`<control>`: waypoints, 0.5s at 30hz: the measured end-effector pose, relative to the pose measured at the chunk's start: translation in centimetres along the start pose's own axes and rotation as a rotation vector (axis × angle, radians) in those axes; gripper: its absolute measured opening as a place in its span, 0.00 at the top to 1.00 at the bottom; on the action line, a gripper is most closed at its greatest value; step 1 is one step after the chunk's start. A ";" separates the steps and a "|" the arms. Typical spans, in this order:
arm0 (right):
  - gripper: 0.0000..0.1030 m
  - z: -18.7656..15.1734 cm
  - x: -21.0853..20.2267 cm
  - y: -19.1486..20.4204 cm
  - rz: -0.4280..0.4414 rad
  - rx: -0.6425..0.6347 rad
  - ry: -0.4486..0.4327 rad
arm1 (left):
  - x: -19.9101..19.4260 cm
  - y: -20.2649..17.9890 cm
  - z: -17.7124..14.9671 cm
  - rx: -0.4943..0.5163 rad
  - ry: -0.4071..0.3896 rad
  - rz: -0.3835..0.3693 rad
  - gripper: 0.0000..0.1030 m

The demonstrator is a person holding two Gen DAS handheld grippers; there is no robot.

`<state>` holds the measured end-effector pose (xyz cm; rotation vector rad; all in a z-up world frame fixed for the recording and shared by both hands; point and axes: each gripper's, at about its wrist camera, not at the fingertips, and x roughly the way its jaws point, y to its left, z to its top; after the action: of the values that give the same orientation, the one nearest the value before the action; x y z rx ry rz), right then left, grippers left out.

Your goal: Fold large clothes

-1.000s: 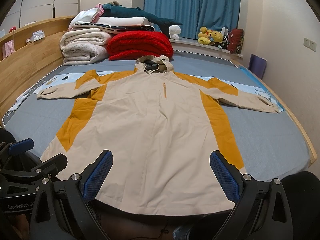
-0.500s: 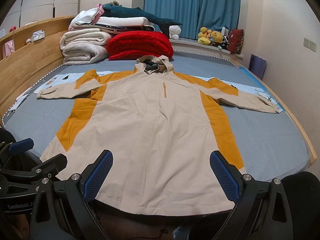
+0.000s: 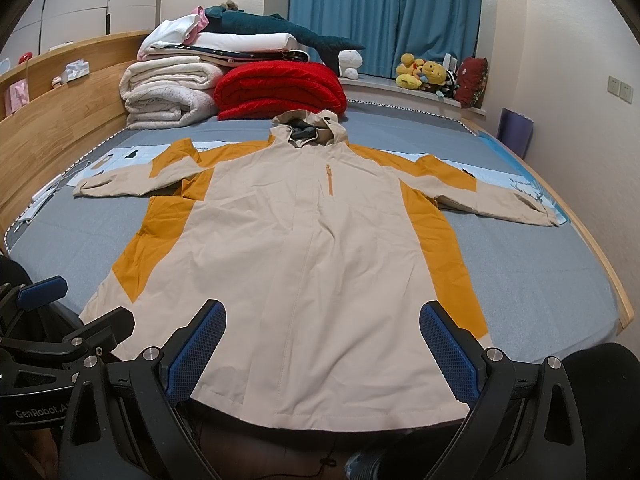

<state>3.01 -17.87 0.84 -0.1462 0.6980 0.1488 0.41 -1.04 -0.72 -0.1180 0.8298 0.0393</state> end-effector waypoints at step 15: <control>0.05 0.0 0.0 0.0 -0.002 -0.002 -0.002 | -0.1 -0.1 0.0 0.002 -0.006 0.002 0.03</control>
<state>3.02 -17.90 0.84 -0.1486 0.6960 0.1476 0.39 -1.10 -0.66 -0.1153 0.8237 0.0407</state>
